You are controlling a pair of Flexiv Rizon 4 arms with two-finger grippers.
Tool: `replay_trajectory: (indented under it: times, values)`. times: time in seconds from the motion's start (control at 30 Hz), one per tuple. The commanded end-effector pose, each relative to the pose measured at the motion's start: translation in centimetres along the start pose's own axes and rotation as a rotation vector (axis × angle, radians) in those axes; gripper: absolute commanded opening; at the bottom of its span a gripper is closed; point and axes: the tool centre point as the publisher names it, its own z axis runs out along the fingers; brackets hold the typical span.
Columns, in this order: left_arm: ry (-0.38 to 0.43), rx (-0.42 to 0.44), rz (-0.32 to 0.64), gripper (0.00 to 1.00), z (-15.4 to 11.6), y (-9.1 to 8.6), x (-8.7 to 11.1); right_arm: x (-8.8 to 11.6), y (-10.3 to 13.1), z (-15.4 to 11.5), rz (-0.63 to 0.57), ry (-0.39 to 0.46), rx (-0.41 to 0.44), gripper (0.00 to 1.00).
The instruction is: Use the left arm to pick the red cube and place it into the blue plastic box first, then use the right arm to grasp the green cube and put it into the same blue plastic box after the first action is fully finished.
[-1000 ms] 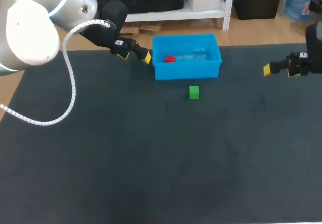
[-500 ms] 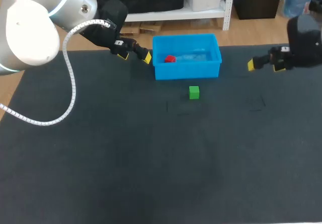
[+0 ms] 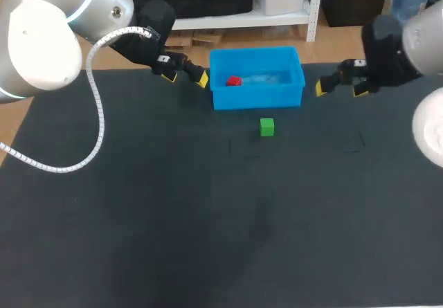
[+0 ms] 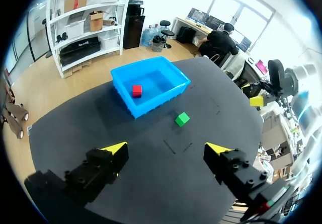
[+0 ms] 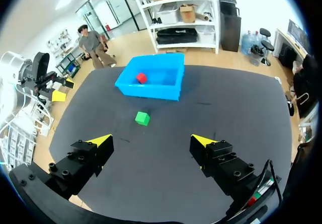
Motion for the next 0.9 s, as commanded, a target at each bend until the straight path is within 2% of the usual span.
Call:
replay_trajectory:
  times: [0.03,0.37,0.9]
  values:
    - [0.002,-0.003,-0.001,1.00,0.0,-0.1,0.0,-1.0,1.1,1.1,0.005,0.019,0.069,1.00]
    - [0.002,-0.003,-0.001,1.00,0.0,-0.1,0.0,-1.7,3.1,2.9,-0.003,0.049,0.079,1.00]
    - [0.002,-0.003,-0.001,1.00,0.0,-0.1,0.0,-2.7,4.9,5.3,0.008,0.140,0.153,1.00]
